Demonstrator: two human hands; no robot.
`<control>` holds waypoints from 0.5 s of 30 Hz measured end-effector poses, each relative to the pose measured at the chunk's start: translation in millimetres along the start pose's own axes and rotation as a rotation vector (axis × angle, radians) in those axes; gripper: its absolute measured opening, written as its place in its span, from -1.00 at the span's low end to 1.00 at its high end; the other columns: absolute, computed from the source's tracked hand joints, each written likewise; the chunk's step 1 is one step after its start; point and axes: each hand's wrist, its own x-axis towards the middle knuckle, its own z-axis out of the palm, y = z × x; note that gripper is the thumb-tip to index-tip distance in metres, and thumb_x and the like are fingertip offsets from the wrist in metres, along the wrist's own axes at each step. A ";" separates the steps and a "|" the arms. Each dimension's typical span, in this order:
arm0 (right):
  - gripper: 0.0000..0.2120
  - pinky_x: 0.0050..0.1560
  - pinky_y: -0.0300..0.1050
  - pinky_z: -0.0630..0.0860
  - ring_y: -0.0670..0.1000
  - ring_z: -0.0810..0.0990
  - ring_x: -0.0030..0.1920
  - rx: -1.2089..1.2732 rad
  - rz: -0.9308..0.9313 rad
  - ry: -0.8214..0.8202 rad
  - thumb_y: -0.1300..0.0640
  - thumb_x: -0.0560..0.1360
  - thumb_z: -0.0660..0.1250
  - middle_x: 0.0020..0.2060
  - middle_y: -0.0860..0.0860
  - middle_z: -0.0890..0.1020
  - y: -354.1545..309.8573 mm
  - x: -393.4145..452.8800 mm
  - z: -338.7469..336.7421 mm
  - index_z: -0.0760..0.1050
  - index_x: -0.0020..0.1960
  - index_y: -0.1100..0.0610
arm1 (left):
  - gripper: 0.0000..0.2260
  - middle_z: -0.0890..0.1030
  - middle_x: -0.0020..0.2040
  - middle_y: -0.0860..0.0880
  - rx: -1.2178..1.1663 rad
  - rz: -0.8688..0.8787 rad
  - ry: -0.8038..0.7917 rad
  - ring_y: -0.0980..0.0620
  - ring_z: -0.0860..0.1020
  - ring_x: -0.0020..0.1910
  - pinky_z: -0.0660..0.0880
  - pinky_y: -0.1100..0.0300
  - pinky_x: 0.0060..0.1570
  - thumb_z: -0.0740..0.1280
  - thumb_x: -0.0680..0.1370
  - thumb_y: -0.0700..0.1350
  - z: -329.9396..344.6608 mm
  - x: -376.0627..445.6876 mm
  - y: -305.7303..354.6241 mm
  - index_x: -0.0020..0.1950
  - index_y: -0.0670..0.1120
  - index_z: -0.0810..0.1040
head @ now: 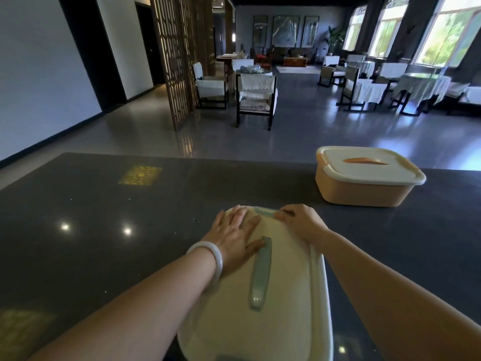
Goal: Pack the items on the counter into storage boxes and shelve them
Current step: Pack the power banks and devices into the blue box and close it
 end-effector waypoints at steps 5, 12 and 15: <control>-0.75 0.00 0.04 0.55 0.06 0.57 -0.08 -0.020 0.154 0.175 -0.19 0.51 0.21 -0.08 -0.04 0.60 9.6 -23.6 -2.2 0.57 0.00 -0.10 | -0.36 -0.07 0.59 -0.04 0.028 -0.207 -0.056 -0.09 -0.16 0.56 -0.19 -0.19 0.48 -0.06 0.57 0.35 -20.0 -4.5 -6.1 0.58 0.12 -0.10; -0.72 0.02 0.03 0.45 0.13 0.47 0.00 -0.105 0.338 0.363 -0.10 0.59 0.05 -0.15 0.01 0.46 27.3 -66.7 -4.7 0.47 0.11 -0.02 | -0.36 -0.06 0.58 -0.07 -0.217 -0.549 0.007 -0.15 -0.05 0.55 0.04 -0.17 0.48 -0.07 0.57 0.32 -18.1 -111.8 0.2 0.58 0.09 -0.13; -0.76 -0.06 0.01 0.48 0.14 0.49 -0.05 -0.152 0.373 0.339 -0.03 0.59 0.01 -0.19 0.03 0.46 33.0 -86.6 -5.1 0.42 0.02 0.02 | -0.35 0.02 0.51 -0.14 -0.563 -0.625 0.037 -0.15 0.26 0.45 0.27 -0.01 0.39 0.03 0.58 0.28 -1.0 -144.4 21.5 0.57 0.14 -0.19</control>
